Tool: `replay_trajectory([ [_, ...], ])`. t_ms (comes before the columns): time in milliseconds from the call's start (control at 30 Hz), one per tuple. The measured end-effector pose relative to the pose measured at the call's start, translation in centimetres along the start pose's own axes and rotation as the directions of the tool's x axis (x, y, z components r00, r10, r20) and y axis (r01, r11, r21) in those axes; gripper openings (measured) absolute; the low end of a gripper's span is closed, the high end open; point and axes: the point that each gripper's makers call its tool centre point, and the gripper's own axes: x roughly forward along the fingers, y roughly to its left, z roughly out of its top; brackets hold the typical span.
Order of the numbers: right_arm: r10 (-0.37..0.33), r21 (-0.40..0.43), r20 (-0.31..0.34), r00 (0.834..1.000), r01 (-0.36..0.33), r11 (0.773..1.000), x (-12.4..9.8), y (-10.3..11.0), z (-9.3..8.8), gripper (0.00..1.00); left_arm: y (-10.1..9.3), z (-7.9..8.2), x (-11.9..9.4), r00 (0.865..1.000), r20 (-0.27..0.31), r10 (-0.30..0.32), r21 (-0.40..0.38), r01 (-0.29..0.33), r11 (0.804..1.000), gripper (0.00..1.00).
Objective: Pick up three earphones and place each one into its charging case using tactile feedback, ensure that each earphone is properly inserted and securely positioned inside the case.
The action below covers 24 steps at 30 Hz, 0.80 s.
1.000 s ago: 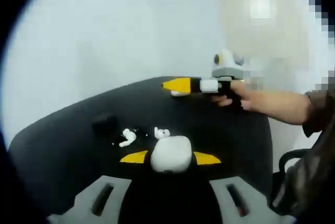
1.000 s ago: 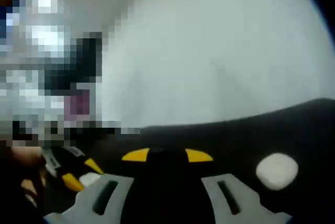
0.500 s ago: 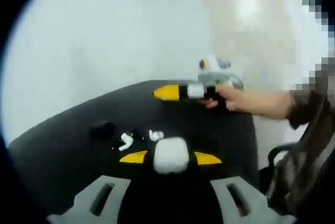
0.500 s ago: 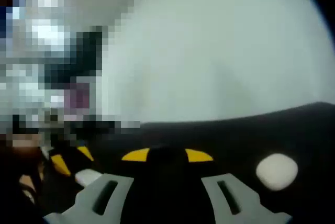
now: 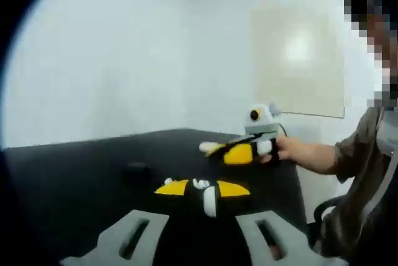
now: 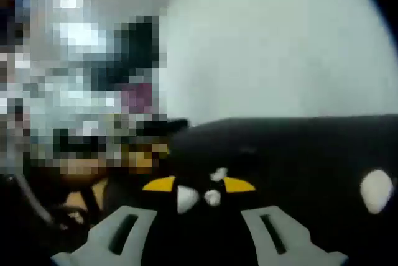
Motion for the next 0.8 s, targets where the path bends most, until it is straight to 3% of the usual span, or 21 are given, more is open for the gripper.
replay_trajectory([
  [100, 0.053, -0.060, -0.085, 0.995, -0.058, 0.997, 0.2, 2.9, -1.9, 0.38, -0.6, -1.0, 0.2, 0.998, -0.057, -0.035, 0.016, 0.036, 0.999, 0.03],
  [133, 0.055, -0.077, -0.110, 0.992, -0.063, 0.995, 0.4, 3.4, -2.5, 0.41, -0.9, -1.0, 0.4, 0.997, -0.059, -0.051, -0.007, 0.051, 0.999, 0.04],
  [333, 0.069, -0.128, -0.238, 0.969, -0.102, 0.987, 1.8, 5.1, -5.3, 0.48, -1.6, -2.9, 1.5, 0.983, -0.149, -0.110, -0.081, 0.099, 0.992, 0.24],
  [500, 0.050, -0.081, -0.217, 0.975, -0.069, 0.994, 1.1, 4.0, -4.7, 0.48, -2.6, -4.5, 1.7, 0.960, -0.235, -0.153, -0.103, 0.132, 0.986, 0.31],
  [600, 0.005, -0.063, -0.193, 0.981, -0.017, 0.998, 0.6, 2.3, -4.5, 0.48, -4.6, -5.2, 1.1, 0.928, -0.278, -0.248, -0.103, 0.227, 0.968, 0.20],
  [700, 0.042, 0.007, -0.138, 0.989, -0.042, 0.999, 0.7, 2.2, -3.8, 0.48, -5.6, -5.5, 1.0, 0.919, -0.279, -0.277, -0.002, 0.288, 0.958, 0.22],
  [800, 0.046, 0.115, -0.097, 0.994, -0.035, 0.993, 0.8, 1.3, -3.4, 0.48, -5.8, -5.4, 0.9, 0.919, -0.272, -0.287, -0.003, 0.297, 0.955, 0.25],
])
